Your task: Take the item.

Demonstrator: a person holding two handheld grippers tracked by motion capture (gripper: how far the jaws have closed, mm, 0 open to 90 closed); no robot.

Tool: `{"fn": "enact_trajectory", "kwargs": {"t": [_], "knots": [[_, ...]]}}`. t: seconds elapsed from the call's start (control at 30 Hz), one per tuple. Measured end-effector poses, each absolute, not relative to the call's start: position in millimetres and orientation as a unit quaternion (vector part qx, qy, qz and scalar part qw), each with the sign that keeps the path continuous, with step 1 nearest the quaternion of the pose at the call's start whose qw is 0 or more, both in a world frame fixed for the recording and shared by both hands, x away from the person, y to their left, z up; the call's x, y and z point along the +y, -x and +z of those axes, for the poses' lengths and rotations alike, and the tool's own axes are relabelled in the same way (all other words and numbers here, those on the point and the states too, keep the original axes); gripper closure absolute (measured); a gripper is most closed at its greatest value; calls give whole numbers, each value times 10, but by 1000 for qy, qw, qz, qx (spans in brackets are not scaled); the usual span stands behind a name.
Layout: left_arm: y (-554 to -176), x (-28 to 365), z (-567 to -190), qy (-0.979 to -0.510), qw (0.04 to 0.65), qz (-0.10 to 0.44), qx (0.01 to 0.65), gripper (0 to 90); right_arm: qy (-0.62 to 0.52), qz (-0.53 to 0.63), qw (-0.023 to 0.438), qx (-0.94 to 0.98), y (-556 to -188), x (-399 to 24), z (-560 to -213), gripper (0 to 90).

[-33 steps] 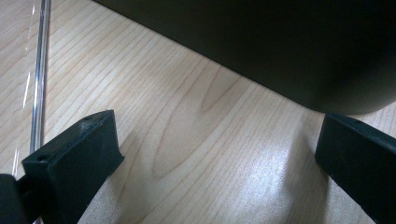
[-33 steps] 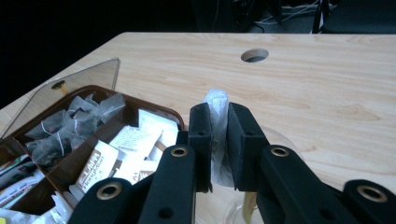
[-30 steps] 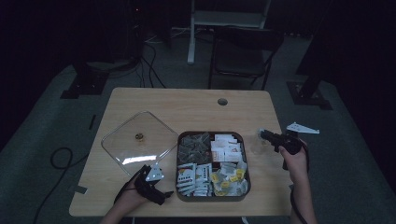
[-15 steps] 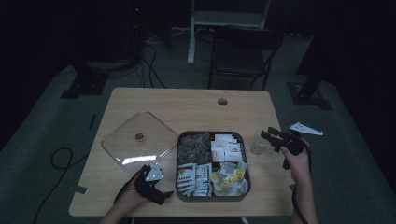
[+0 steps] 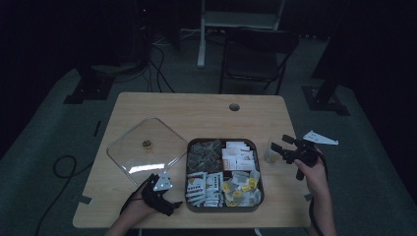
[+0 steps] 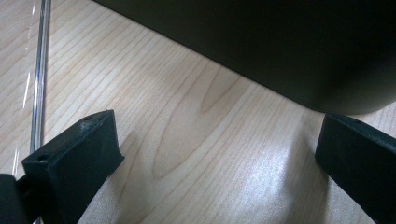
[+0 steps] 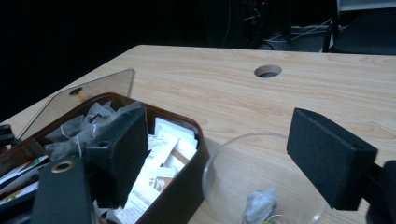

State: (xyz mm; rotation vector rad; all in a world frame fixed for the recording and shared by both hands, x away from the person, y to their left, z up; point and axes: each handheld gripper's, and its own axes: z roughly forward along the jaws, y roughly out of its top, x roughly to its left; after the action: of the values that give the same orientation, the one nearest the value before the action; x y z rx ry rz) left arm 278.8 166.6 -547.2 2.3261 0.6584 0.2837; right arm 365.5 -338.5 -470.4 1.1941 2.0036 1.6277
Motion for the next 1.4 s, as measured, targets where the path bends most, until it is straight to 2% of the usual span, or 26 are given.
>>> {"fn": "enact_trajectory", "kwargs": {"t": [0.23,0.8,1.4], "knots": [[-2786,1665,-5473,-896,347,108,256,3,-395,566,146,709,-3581,-3351,-4708,151],[-2786,1666,-5473,-896,346,109,254,3,-341,554,130,748,-3338,-3273,-4889,157],[-2786,1666,-5473,-896,347,109,255,4,-343,522,116,772,-3175,-3317,-5225,157]]}}
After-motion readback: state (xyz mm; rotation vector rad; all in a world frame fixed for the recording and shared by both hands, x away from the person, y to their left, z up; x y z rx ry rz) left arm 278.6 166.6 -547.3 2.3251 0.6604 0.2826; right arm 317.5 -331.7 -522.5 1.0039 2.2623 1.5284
